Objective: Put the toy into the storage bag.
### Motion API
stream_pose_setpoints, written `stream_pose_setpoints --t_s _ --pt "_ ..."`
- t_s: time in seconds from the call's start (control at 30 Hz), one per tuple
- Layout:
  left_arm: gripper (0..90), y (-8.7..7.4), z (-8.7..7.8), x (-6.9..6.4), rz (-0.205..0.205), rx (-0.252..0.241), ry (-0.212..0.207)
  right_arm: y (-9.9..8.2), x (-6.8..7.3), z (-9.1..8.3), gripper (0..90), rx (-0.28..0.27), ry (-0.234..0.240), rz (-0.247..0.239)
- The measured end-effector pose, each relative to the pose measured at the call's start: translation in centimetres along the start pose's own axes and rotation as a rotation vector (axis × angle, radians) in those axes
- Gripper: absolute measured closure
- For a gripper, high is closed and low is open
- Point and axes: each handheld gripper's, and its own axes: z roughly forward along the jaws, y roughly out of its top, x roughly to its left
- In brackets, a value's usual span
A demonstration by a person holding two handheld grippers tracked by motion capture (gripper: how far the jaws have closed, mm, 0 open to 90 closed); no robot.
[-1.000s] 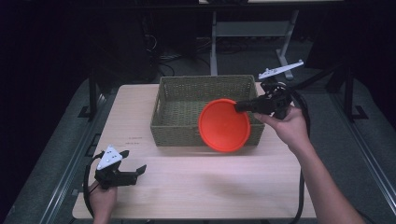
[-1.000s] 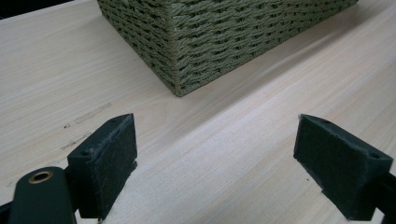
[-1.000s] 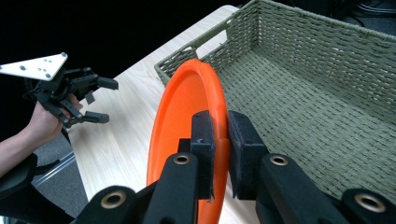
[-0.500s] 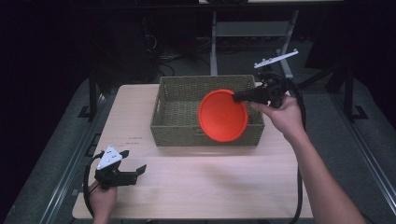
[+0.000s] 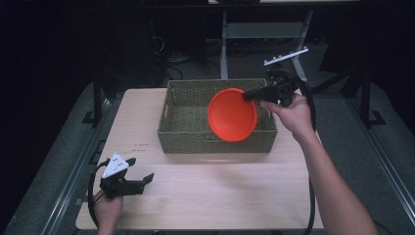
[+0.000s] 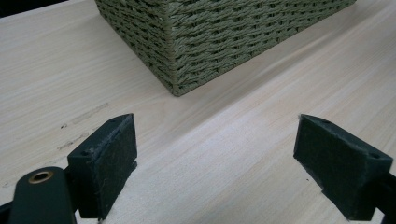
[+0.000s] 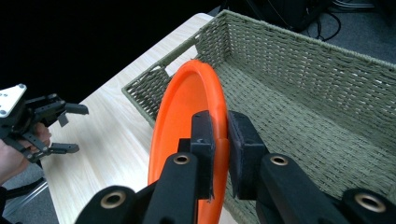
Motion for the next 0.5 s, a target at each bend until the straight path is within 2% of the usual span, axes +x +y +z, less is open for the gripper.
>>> stream_pose_setpoints --t_s 0.23,0.5 --pt "12.8 0.0 0.0 0.0 -0.002 0.001 -0.002 0.8 -0.7 0.6 81.3 -0.007 -0.014 0.026" --pt "12.8 0.0 0.0 -0.1 -0.002 0.001 -0.005 1.6 -1.3 1.6 81.2 0.005 -0.053 0.03"
